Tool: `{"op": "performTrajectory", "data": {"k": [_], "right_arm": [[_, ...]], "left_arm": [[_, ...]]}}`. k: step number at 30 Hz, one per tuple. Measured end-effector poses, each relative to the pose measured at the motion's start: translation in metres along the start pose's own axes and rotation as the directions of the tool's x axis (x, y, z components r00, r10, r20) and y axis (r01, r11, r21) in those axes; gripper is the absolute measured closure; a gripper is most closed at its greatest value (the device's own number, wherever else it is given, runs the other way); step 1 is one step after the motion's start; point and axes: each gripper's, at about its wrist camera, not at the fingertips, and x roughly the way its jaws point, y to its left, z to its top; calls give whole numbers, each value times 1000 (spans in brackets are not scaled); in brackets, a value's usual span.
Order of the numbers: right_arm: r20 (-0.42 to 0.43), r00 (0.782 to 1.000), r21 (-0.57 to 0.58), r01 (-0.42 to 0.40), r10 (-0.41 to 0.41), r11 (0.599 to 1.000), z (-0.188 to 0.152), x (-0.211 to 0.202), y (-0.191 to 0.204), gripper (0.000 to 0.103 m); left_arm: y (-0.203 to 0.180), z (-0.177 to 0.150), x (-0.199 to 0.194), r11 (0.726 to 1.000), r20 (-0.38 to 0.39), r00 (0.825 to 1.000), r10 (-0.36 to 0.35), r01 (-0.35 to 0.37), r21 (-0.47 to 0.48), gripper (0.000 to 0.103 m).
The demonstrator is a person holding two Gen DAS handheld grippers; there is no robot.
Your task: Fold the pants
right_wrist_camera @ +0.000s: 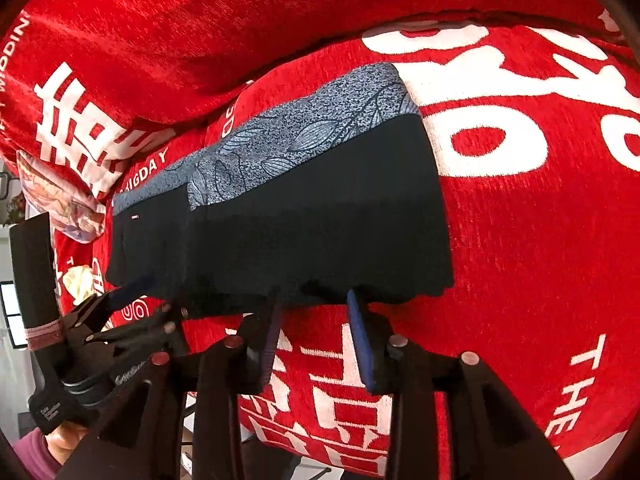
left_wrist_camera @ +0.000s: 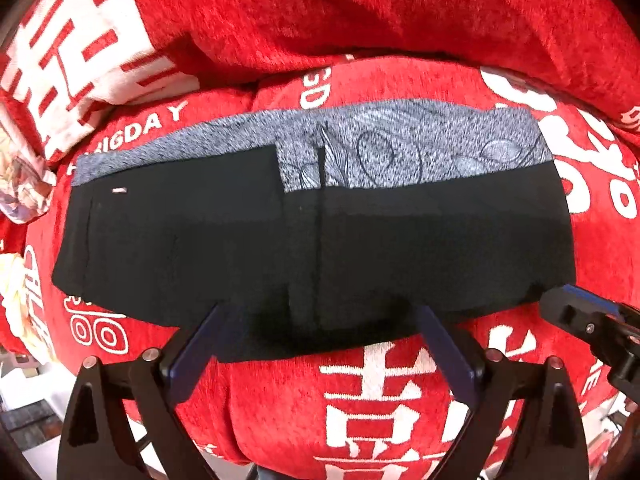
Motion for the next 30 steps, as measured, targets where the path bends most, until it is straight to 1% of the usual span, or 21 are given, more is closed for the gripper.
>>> {"op": "performTrajectory", "data": {"k": [1,3,6,10,12,13,14,15,16,17,18,19,21,23,26,30], "right_arm": [[-1,1000,-7,0,0,1000,0,-1,0,62],[1,1000,-23,6,-6,1000,0,-4,0,52],[-1,1000,-47,12,-12,999,0,-3,1,50],[-1,999,-48,33,-34,998,-2,-2,4,46],[6,999,-56,44,-44,997,-6,-2,11,36],[9,999,-60,51,-50,997,-8,-1,14,32],[17,998,-69,63,-62,996,-11,-1,19,24],[28,997,-76,77,-75,994,-14,0,25,19],[48,995,-84,93,-89,992,-17,0,32,18],[73,992,-92,107,-100,990,-20,-1,40,14],[92,989,-98,121,-112,988,-22,0,48,6],[101,987,-101,132,-122,986,-24,2,54,1],[127,981,-112,162,-147,980,-29,6,72,0],[125,978,-129,184,-169,974,-35,16,92,0],[89,977,-149,206,-194,967,-43,35,121,0],[28,978,-153,207,-205,966,-52,62,153,0]], "left_arm": [[-2,0,-1,1000,4,1000,-1,1,2,5],[-3,-2,-1,1000,3,1000,-2,2,-4,5],[-2,-5,-1,1000,4,1000,-12,13,-16,5],[3,-11,4,999,-11,999,-36,36,-21,5],[11,-14,7,999,-12,999,-49,49,-19,5],[15,-16,7,998,-10,999,-53,53,-19,5],[20,-17,8,998,-8,998,-59,59,-20,5],[28,-19,8,997,-7,998,-68,68,-21,5],[34,-21,9,997,-3,997,-75,75,-21,5],[41,-23,9,997,-1,997,-78,78,-21,5],[50,-24,8,996,2,997,-81,81,-21,5],[60,-25,7,996,4,996,-84,84,-22,5],[81,-27,7,996,6,996,-89,89,-24,5],[102,-30,7,996,9,996,-90,90,-26,5],[141,-35,10,996,13,997,-82,83,-42,5],[195,-42,19,993,6,998,-57,58,-99,5]]}}
